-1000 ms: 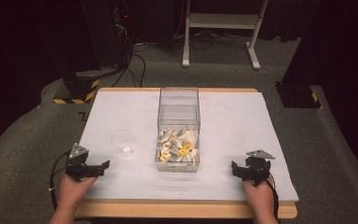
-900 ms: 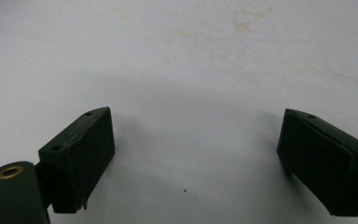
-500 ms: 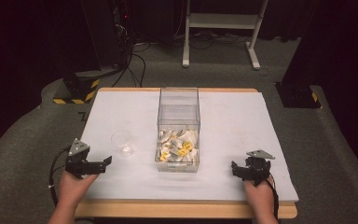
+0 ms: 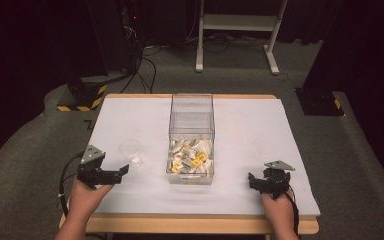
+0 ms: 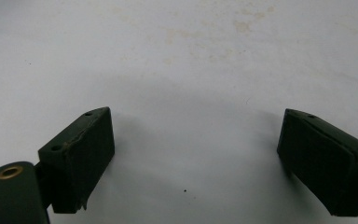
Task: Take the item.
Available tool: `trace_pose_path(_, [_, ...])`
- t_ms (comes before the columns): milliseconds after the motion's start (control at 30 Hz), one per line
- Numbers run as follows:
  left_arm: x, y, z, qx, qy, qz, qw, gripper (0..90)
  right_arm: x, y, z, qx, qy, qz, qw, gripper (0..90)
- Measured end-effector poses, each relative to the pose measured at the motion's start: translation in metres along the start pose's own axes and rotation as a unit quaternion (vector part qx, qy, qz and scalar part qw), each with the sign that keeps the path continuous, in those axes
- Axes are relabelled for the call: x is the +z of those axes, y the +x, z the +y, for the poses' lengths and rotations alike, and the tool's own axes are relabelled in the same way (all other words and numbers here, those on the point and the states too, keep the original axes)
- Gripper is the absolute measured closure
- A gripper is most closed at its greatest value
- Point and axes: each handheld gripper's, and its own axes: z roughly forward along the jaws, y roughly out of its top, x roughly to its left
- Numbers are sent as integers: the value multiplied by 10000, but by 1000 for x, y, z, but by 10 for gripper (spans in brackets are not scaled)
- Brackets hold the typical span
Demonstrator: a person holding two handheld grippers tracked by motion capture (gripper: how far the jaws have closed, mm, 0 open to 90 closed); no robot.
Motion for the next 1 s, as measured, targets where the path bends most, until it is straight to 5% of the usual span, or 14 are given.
trace_pose_path(467, [10, -33, 21, 233, -127, -436, 9987, 5, 0, 0, 0, -21, -14, -2, 10000, 107])
trace_pose_path(1000, [36, -74, 45, 602, -247, -1007, 9928, 11, 0, 0, -1, -12, -25, -7, 10000, 109])
